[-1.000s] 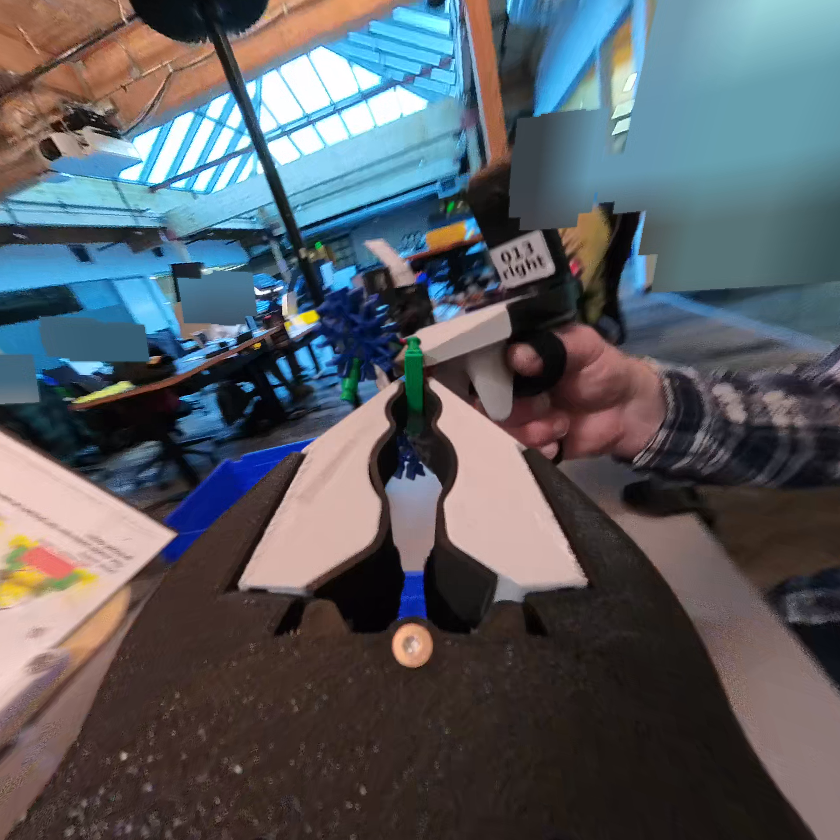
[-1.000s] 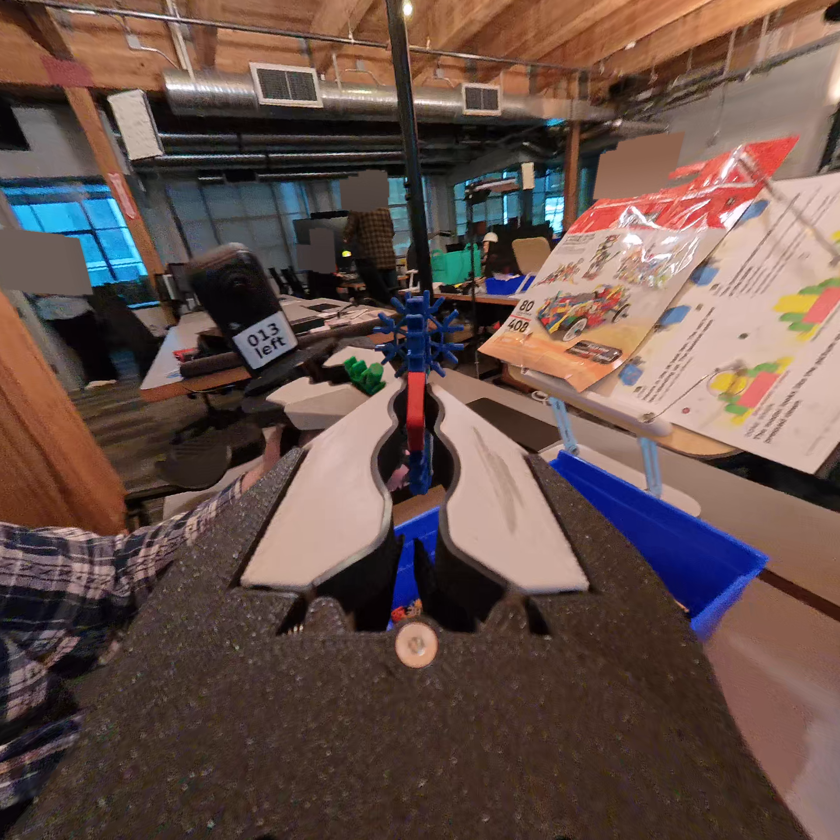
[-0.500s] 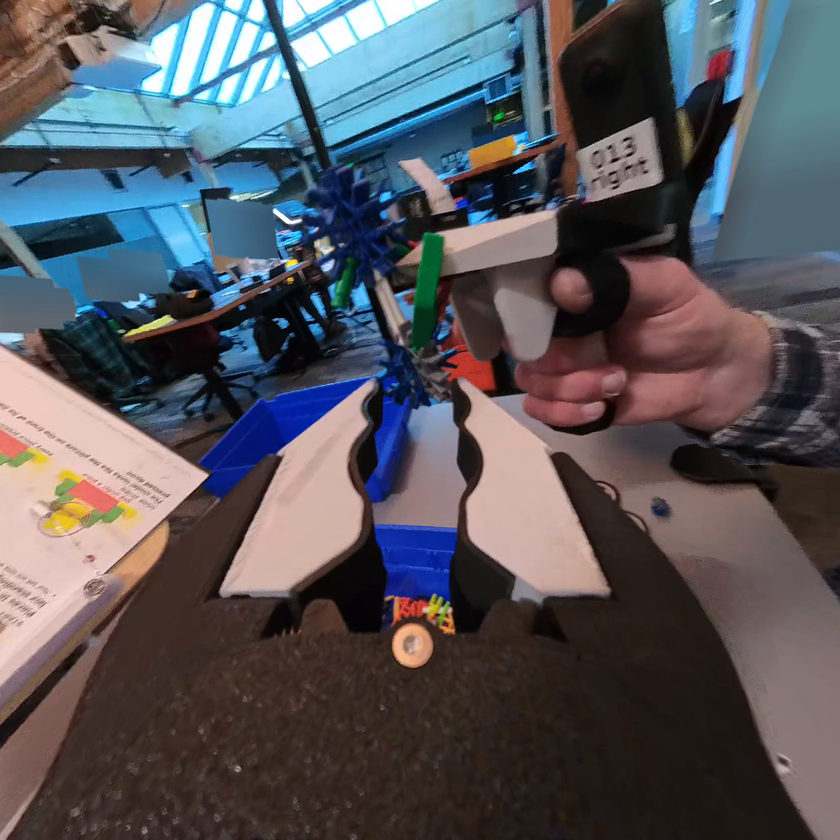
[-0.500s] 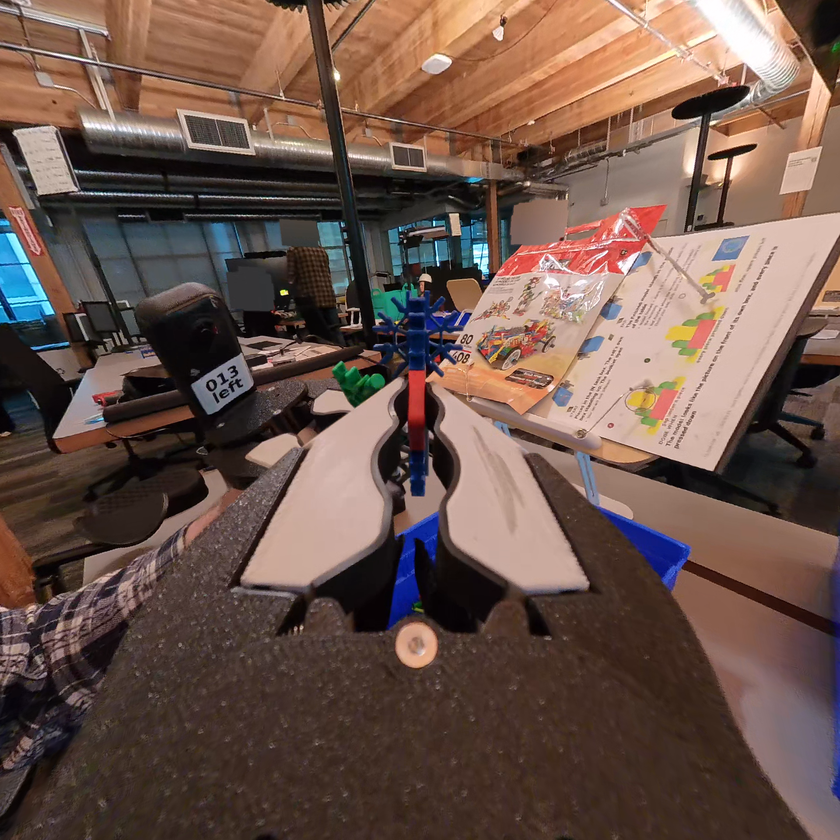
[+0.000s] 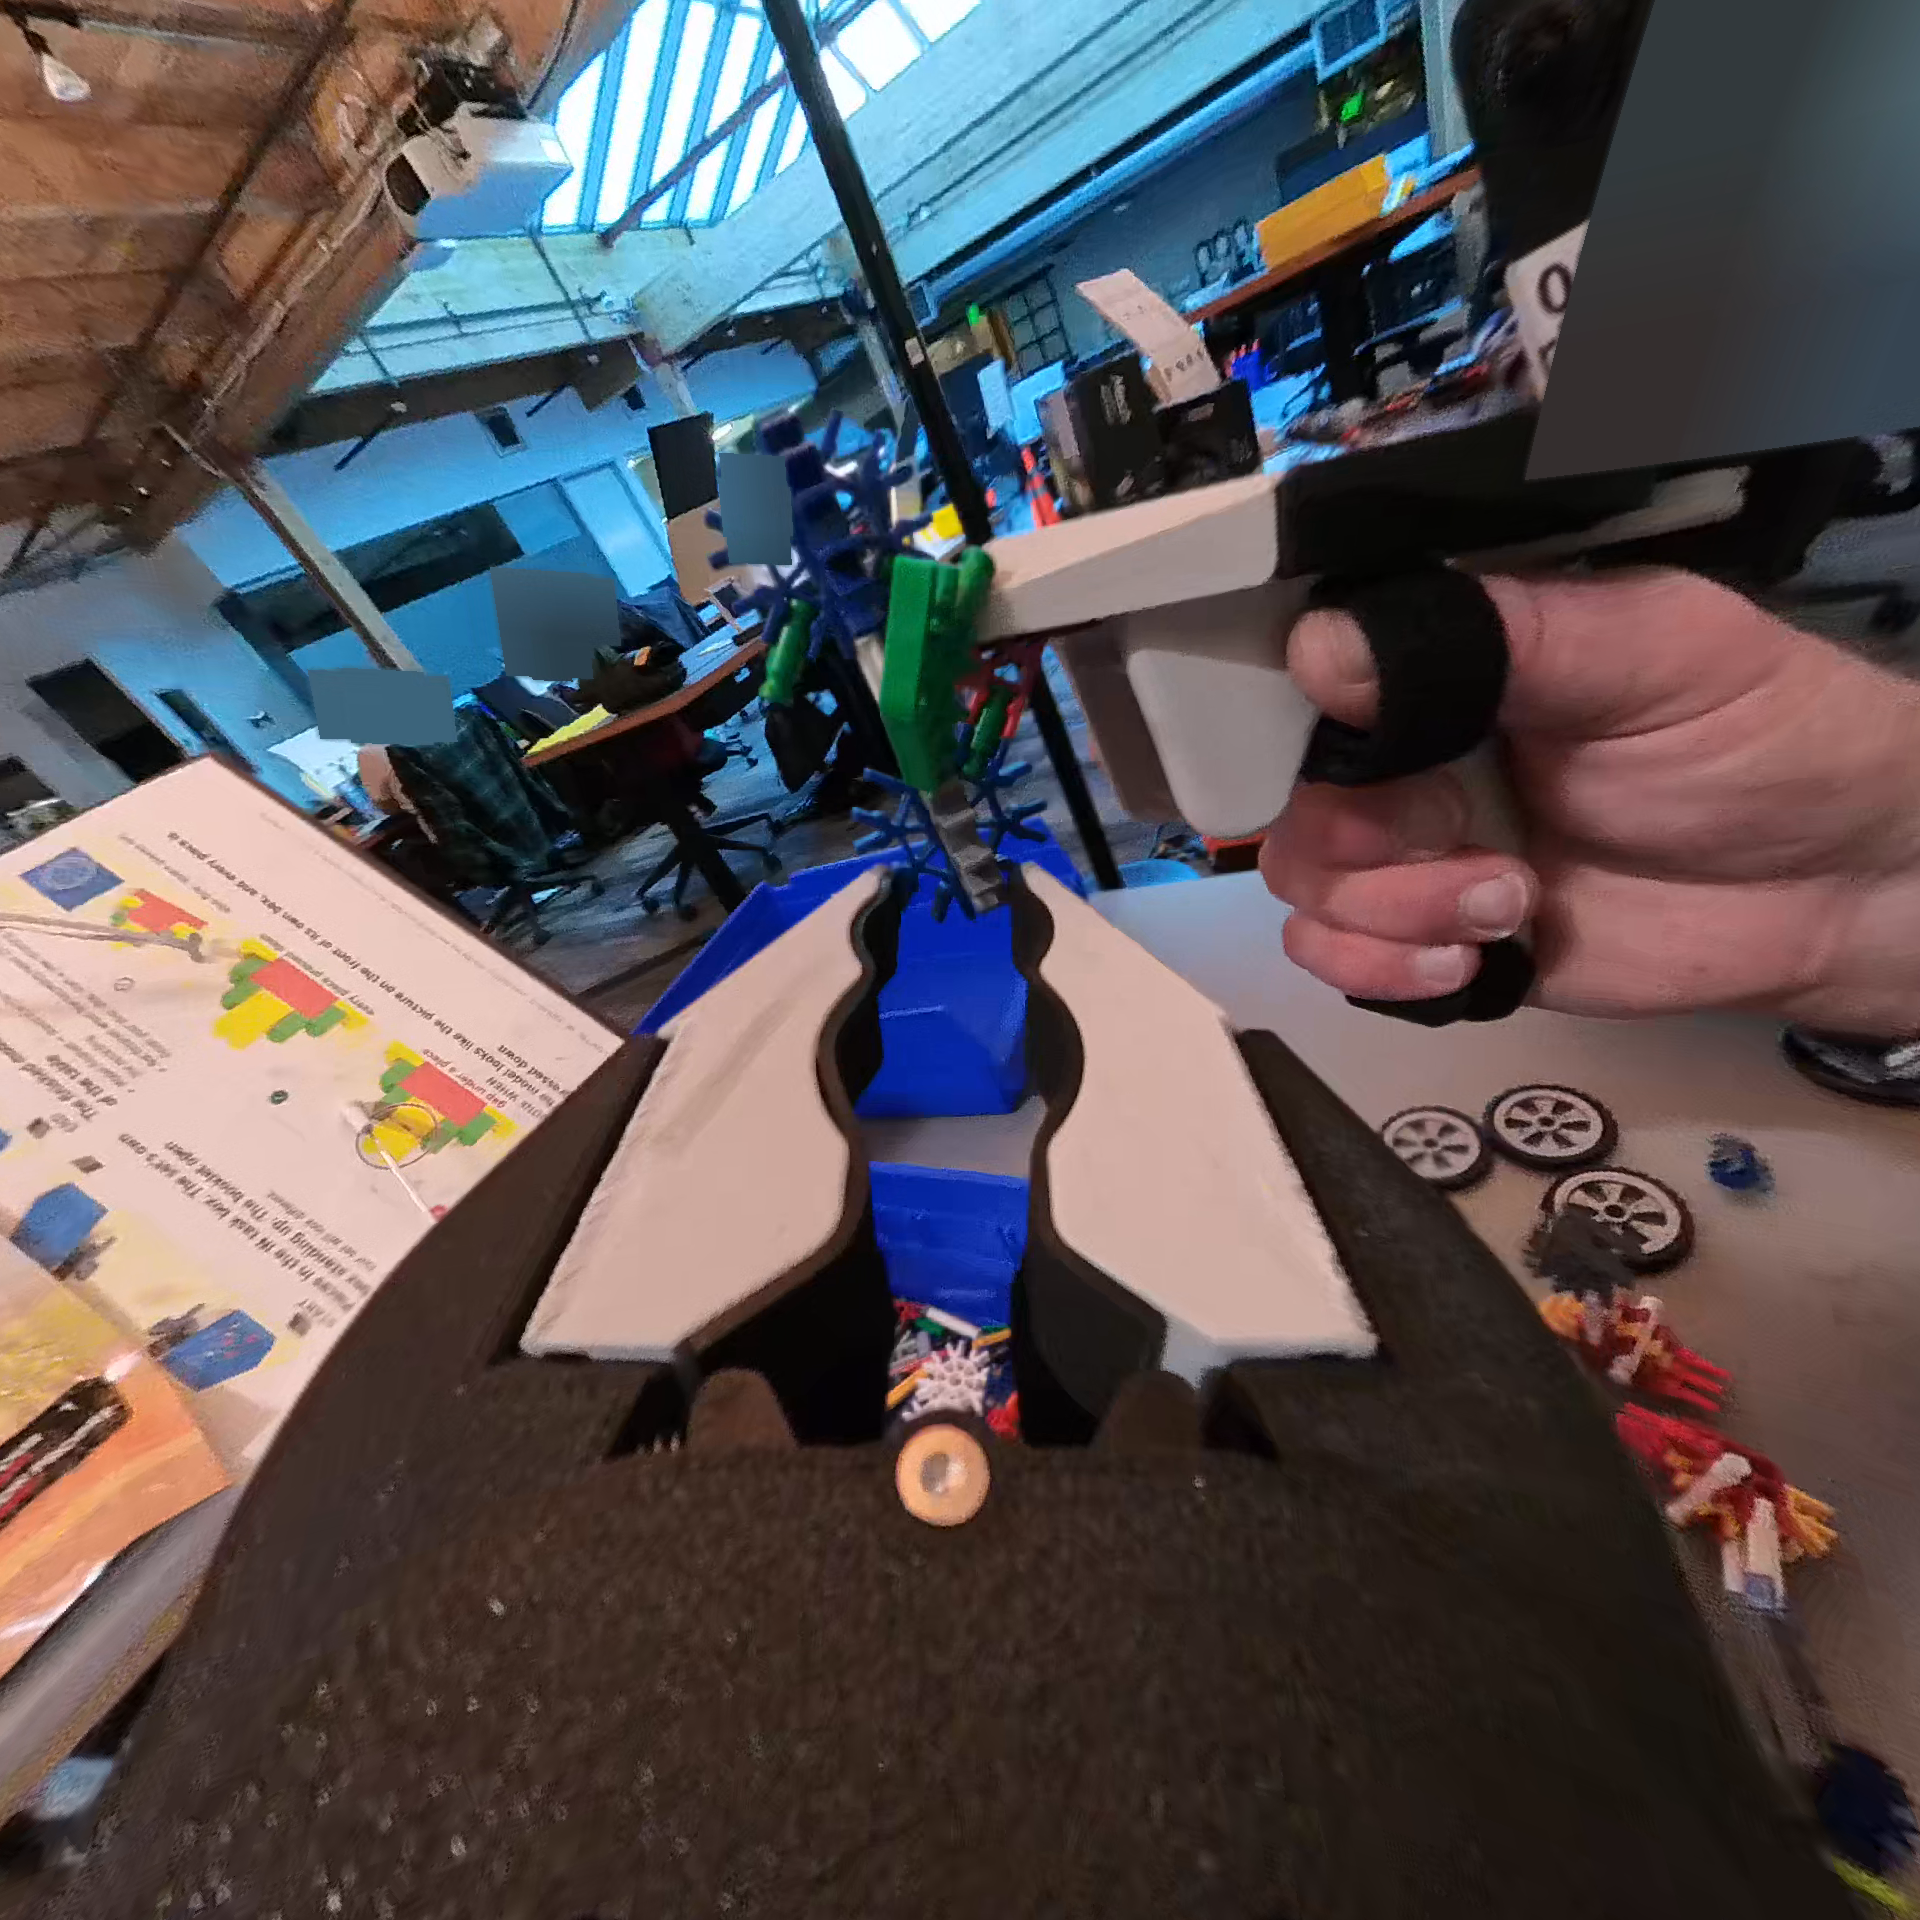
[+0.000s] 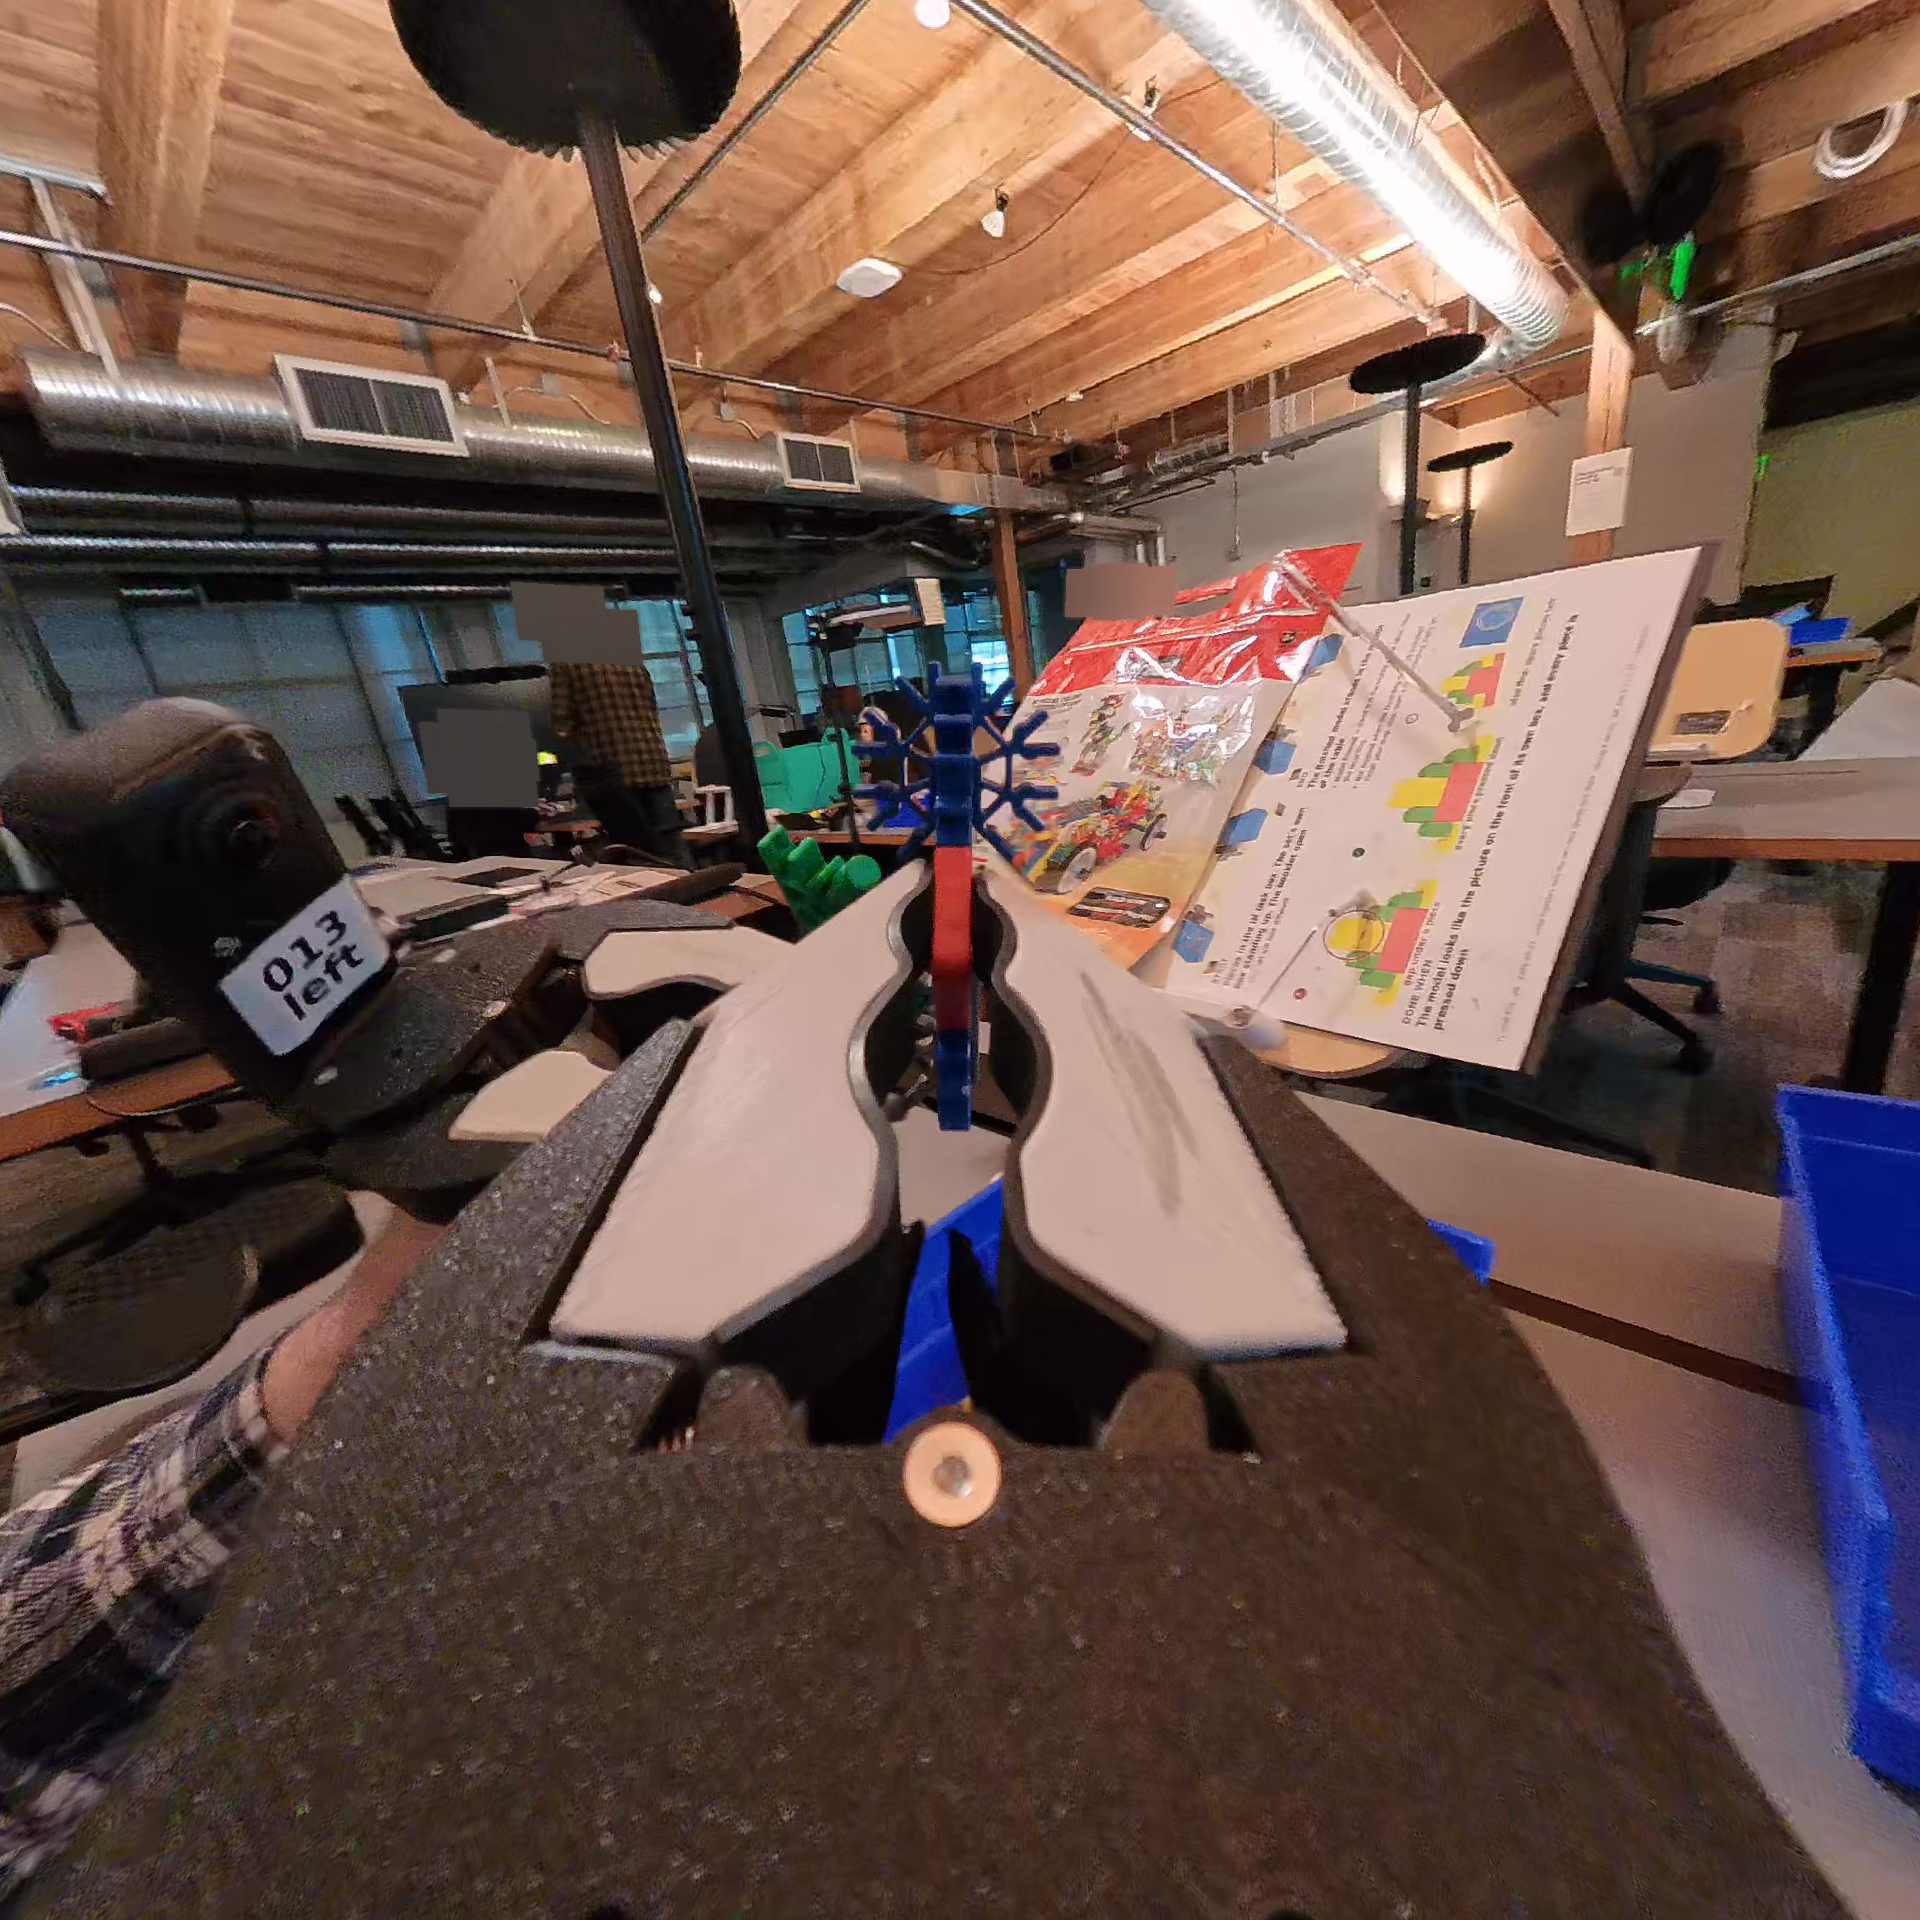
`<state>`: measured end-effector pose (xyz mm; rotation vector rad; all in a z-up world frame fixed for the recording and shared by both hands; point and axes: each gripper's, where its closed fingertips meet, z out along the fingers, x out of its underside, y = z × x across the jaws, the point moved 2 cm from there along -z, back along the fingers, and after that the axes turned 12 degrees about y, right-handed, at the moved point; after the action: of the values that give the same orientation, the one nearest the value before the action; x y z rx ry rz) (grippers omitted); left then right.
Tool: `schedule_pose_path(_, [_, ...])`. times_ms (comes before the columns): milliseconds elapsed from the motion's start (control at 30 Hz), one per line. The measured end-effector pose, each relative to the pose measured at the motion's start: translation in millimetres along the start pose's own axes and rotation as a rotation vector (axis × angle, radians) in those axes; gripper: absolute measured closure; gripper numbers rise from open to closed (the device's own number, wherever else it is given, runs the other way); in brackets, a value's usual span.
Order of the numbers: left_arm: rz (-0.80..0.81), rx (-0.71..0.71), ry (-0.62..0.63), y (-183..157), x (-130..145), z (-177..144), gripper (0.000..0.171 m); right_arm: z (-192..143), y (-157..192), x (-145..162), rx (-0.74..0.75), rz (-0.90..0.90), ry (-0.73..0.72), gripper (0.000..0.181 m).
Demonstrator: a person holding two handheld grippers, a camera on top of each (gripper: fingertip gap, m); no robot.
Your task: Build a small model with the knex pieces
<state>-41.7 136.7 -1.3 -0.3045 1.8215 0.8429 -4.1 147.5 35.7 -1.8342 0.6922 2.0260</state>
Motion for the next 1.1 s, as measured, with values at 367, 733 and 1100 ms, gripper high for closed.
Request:
schedule_pose_path(367, [-0.008,-0.030,-0.086,2.0,-12.0,-9.3,0.163,8.3,13.2,11.1,-0.045,-0.041,0.071,0.177])
schedule_pose_path(733, [-0.089,0.134,-0.057,-3.1,-9.2,-10.5,0.165,0.8,7.2,18.7,-0.030,-0.219,0.198,0.164])
schedule_pose_path(1100, [0.285,0.016,-0.053,-24.6,-17.3,-21.4,0.170,-9.7,22.3,20.1,-0.279,-0.076,0.240,0.177])
